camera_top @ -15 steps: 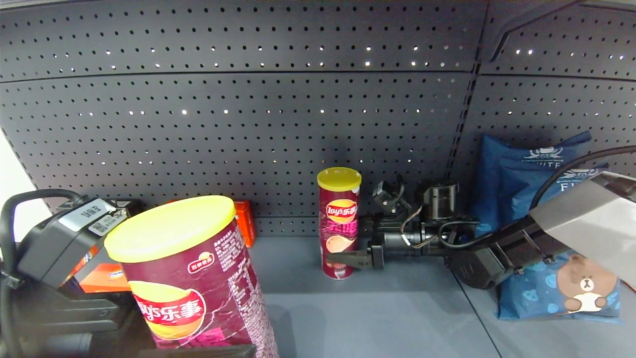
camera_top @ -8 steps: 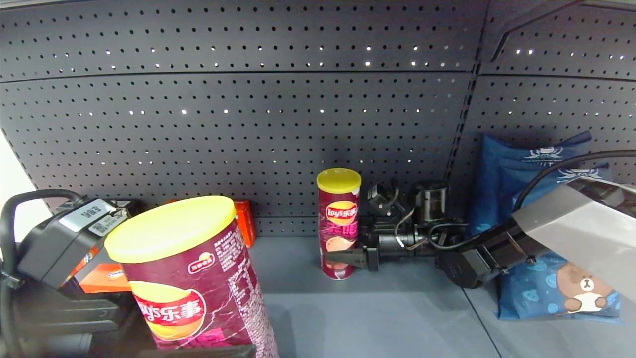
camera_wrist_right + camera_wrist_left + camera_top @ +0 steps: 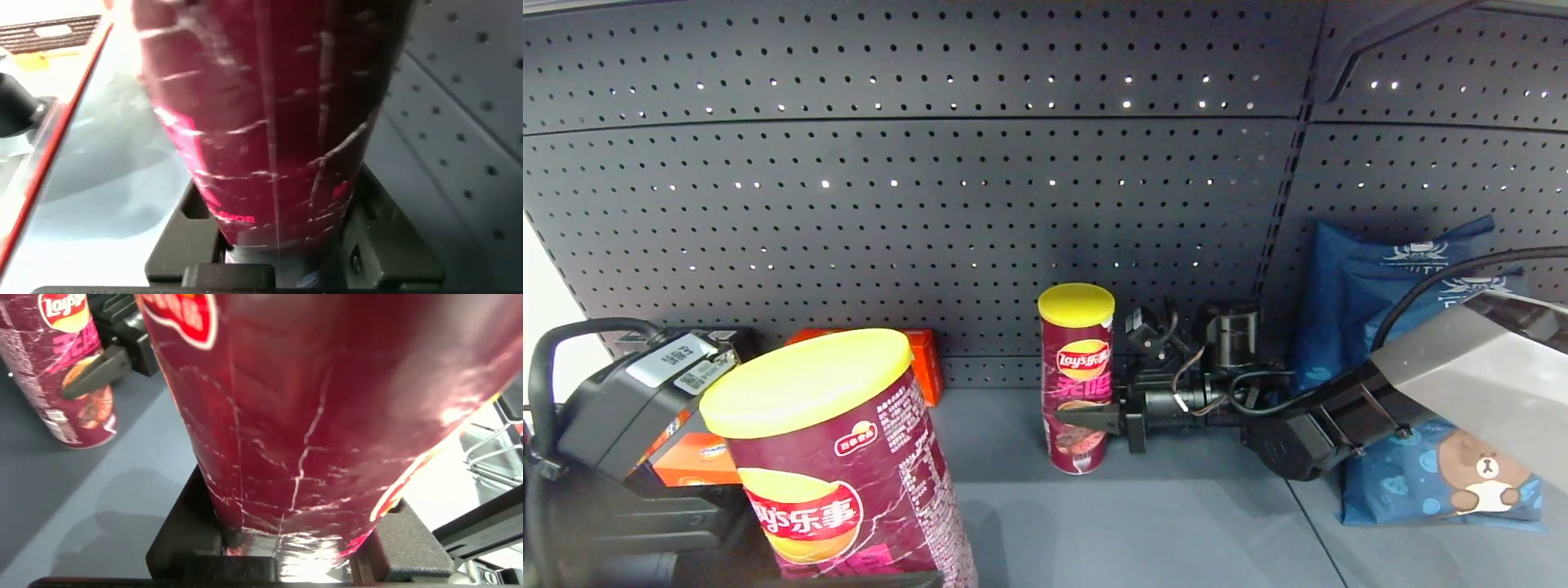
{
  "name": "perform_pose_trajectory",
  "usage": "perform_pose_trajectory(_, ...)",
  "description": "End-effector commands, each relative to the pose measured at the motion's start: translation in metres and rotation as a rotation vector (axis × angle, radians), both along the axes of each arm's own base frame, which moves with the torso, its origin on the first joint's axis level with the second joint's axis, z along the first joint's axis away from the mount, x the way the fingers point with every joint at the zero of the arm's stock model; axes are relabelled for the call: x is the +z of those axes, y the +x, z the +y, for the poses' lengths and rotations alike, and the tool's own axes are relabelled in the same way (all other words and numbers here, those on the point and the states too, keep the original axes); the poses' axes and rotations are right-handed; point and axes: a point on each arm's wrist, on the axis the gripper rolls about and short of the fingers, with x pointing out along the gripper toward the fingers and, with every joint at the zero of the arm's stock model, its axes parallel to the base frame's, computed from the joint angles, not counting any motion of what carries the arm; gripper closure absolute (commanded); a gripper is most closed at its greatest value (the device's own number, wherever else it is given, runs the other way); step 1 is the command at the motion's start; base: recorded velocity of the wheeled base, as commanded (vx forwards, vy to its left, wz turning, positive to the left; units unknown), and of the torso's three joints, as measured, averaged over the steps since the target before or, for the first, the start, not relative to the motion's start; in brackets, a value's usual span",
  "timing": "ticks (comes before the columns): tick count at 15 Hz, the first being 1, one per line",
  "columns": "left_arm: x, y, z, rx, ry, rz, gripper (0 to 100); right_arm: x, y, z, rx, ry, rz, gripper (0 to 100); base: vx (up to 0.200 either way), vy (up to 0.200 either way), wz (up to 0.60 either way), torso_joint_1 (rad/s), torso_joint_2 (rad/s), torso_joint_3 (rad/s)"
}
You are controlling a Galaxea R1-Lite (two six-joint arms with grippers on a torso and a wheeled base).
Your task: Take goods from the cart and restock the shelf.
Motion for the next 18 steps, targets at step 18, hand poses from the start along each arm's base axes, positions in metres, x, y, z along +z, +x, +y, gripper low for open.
perform_pose_trajectory(18,-0.001,0.0,0.0,0.002,0.001,0.003,100,0.018,-0.113,-0.022,-0.033,-0.023,-0.035,100,0.0,0.0,0.0,0.0,0.0,0.0)
